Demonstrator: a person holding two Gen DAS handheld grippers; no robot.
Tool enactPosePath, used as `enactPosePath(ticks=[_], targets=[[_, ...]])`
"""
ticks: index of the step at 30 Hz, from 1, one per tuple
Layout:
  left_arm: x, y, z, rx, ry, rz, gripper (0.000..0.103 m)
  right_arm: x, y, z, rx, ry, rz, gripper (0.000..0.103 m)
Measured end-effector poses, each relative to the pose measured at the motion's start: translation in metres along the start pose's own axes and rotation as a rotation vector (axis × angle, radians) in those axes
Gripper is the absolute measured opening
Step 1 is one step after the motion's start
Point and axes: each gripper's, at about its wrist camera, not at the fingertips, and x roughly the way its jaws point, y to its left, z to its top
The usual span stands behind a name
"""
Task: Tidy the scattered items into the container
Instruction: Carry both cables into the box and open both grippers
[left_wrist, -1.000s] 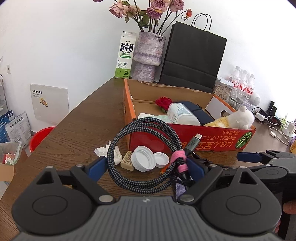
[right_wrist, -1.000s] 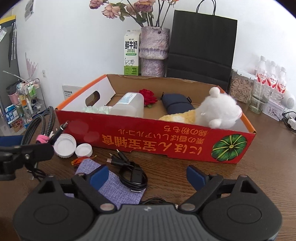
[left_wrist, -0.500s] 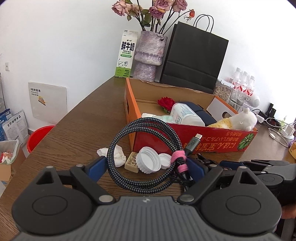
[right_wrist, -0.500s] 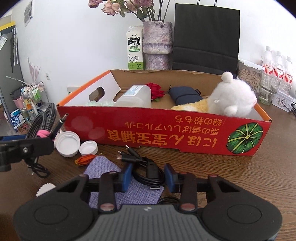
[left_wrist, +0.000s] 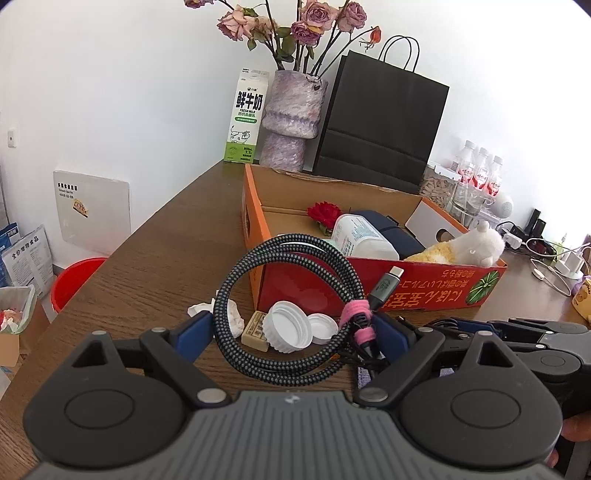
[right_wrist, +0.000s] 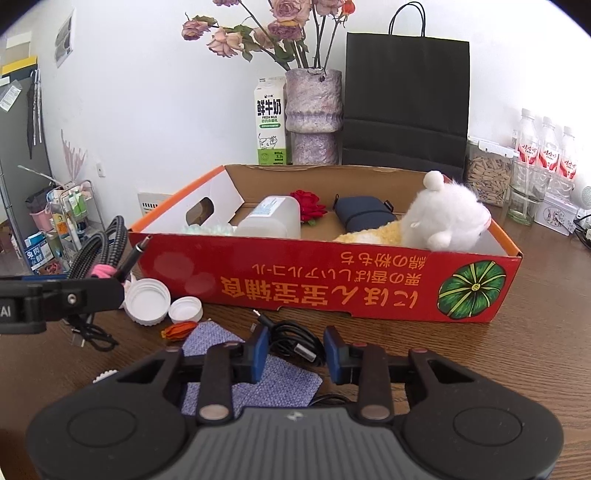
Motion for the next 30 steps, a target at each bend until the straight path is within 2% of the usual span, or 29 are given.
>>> enactPosePath(ticks=[2, 3, 12, 19, 25, 30], targets=[[-0.001, -0.001, 0.001, 0.001, -0.002, -0.001, 0.092, -0.005, 0.000, 0.001, 0.005, -0.015, 0.012, 0.021], [-0.002, -0.001, 0.001, 0.001, -0.004, -0.002, 0.092, -0.009, -0.001, 0.002, 0.007, -0.025, 0.014, 0.013], [-0.008, -0.008, 0.010, 0.015, -0.039, -0.018, 0.092, -0.035, 0.001, 0.014, -0.010, -0.111, 0.053, 0.012], [-0.006, -0.019, 0.031, 0.028, -0.087, -0.036, 0.093, -0.049, -0.002, 0.046, -0.012, -0.229, 0.025, 0.012], [0.011, -0.033, 0.058, 0.019, -0.141, -0.047, 0.093, -0.028, -0.015, 0.078, 0.036, -0.309, -0.023, 0.012], [0.048, -0.040, 0.081, 0.003, -0.146, -0.032, 0.093, 0.009, -0.026, 0.094, 0.066, -0.318, -0.056, 0.012]])
